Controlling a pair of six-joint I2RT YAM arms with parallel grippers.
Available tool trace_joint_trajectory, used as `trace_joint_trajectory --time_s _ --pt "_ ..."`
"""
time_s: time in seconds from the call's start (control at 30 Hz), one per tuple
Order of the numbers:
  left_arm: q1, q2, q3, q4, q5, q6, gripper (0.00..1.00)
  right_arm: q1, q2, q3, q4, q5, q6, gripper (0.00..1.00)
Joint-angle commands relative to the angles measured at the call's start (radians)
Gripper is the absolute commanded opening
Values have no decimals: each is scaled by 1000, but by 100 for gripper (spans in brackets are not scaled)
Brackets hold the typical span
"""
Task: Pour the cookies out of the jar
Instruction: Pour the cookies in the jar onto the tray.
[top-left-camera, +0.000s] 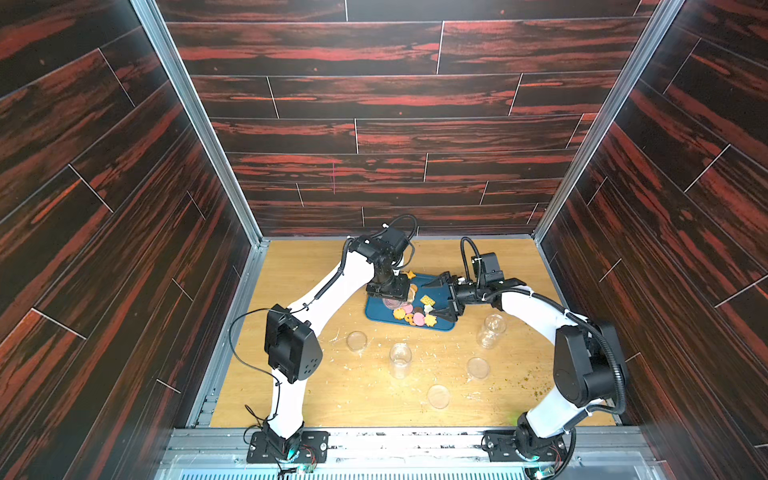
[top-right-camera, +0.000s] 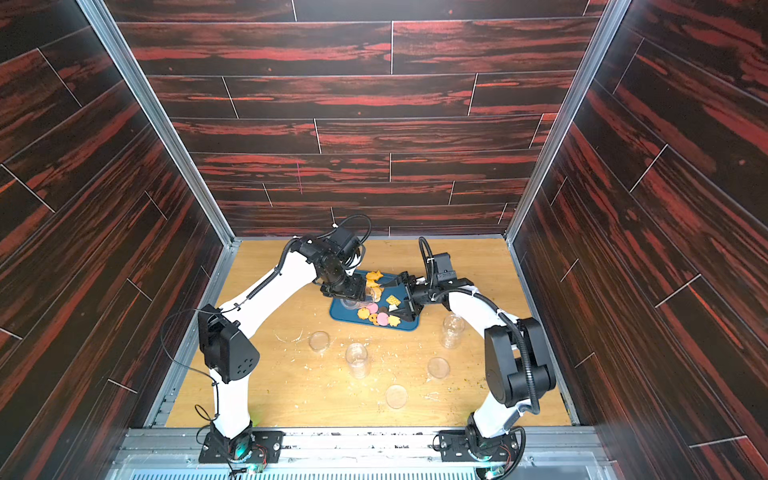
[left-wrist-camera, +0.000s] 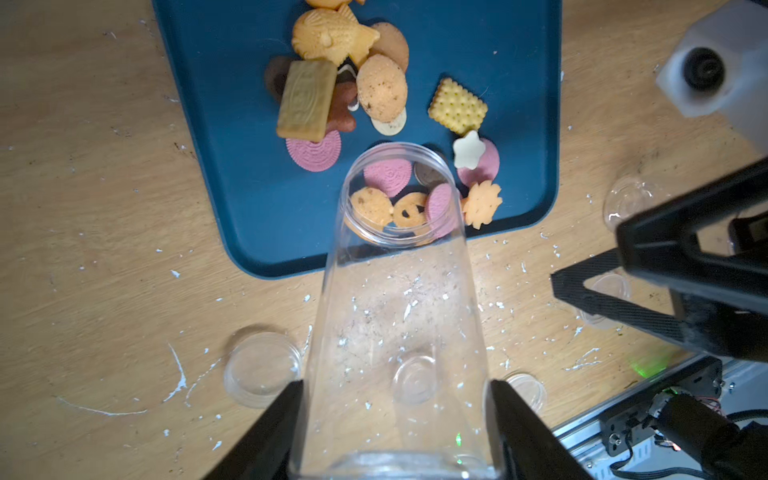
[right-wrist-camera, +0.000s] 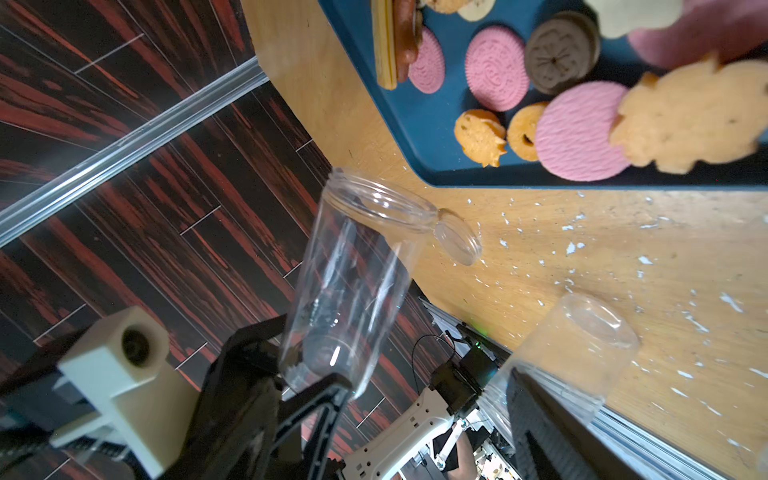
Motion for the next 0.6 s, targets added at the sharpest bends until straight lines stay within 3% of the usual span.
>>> trace_joint_trajectory --time_s 0.0,0.3,0.57 --pt "24 -100 -65 12 30 31 69 -16 -42 57 -124 30 -114 90" --pt "163 -367 -432 398 211 -100 69 -44 -57 309 -457 180 -456 90" --pt "190 -392 -473 496 367 -145 69 -71 -121 384 -533 225 -570 90"
